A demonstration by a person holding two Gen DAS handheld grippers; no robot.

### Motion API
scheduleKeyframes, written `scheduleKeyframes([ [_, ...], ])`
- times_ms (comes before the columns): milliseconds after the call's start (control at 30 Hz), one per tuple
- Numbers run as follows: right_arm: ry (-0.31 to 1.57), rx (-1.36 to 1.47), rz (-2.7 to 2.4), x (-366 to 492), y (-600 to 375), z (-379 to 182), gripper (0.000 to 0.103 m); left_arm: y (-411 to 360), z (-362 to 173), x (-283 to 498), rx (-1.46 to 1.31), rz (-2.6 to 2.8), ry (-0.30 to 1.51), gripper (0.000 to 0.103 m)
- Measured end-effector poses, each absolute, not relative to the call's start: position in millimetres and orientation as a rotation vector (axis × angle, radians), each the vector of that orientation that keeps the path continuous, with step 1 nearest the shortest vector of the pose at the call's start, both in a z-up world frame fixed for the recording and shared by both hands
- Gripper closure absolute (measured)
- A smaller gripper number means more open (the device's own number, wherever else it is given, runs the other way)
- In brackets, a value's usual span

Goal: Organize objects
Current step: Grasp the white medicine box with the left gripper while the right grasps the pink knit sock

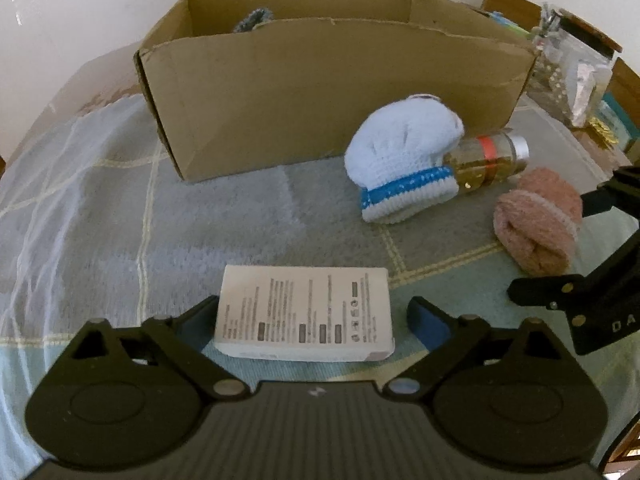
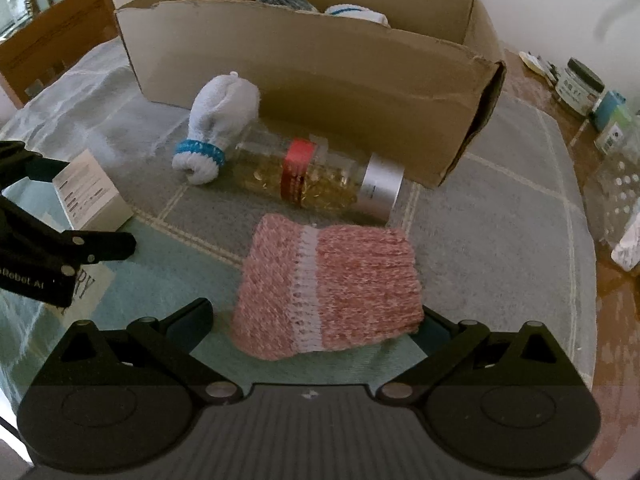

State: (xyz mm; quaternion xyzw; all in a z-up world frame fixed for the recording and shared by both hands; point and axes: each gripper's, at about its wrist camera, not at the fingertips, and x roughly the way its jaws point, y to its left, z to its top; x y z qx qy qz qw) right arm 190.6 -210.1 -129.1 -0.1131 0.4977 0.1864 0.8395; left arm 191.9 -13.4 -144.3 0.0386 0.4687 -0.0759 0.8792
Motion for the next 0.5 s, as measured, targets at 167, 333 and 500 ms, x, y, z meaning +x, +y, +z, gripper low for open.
scheduleKeyframes([
  [167,1.056,-0.238,0.394,192,-207,-129,0.0,-16,-140,192,0.087,-0.17,0.976,0.013],
  [333,1.046,-0.258,0.433,204,-208,-130,0.0,-22,-140,191,0.09,-0.169,0.98,0.013],
  [500,1.051,-0.286,0.474,211,-207,-130,0.0,-23,-139,192,0.084,-0.157,0.985,0.013],
])
